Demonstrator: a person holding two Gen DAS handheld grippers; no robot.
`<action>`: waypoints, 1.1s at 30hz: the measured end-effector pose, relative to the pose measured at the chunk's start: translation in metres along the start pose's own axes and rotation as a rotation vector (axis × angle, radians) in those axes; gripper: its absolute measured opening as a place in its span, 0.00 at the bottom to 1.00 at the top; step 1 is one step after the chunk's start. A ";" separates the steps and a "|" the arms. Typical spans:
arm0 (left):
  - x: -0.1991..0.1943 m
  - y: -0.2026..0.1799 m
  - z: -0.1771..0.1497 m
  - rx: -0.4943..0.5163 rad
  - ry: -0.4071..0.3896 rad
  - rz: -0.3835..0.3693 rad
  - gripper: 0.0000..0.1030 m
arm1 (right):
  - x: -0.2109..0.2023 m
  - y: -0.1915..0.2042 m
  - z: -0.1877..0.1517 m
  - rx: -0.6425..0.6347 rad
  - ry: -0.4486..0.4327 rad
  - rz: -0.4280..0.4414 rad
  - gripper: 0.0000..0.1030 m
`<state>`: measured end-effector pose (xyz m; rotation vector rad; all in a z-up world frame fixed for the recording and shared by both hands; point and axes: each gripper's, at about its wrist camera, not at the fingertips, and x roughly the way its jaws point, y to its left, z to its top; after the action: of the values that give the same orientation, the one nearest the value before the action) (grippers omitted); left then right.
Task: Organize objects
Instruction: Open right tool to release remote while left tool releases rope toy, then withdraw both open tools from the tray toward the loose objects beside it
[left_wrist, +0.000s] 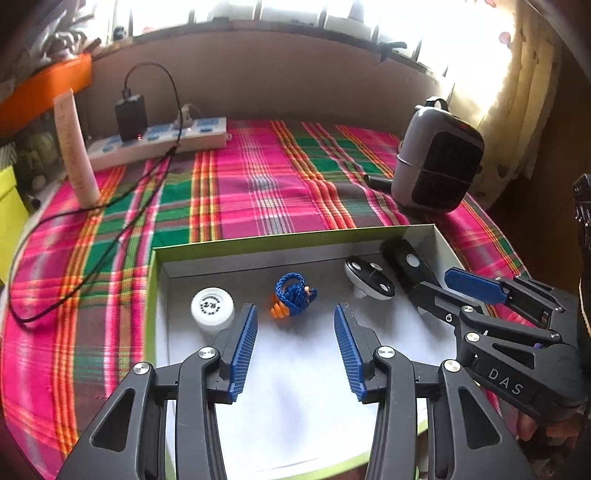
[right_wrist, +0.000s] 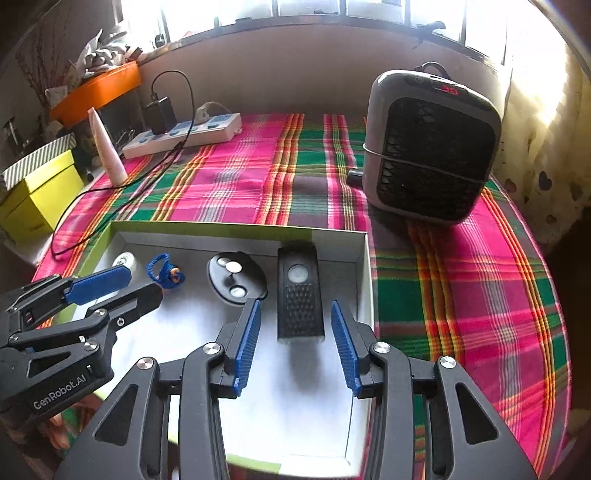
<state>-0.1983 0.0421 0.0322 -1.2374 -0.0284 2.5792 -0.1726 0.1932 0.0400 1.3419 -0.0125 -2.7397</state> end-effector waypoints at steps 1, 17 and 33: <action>-0.002 0.000 -0.001 -0.002 -0.001 0.001 0.41 | -0.002 0.001 -0.001 0.001 -0.002 -0.001 0.40; -0.048 -0.008 -0.029 0.008 -0.067 0.046 0.41 | -0.042 0.016 -0.029 0.005 -0.062 0.015 0.40; -0.085 -0.001 -0.073 -0.023 -0.107 0.035 0.41 | -0.071 0.028 -0.069 -0.010 -0.097 0.041 0.40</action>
<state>-0.0919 0.0134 0.0511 -1.1165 -0.0584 2.6804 -0.0731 0.1736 0.0550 1.1910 -0.0322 -2.7639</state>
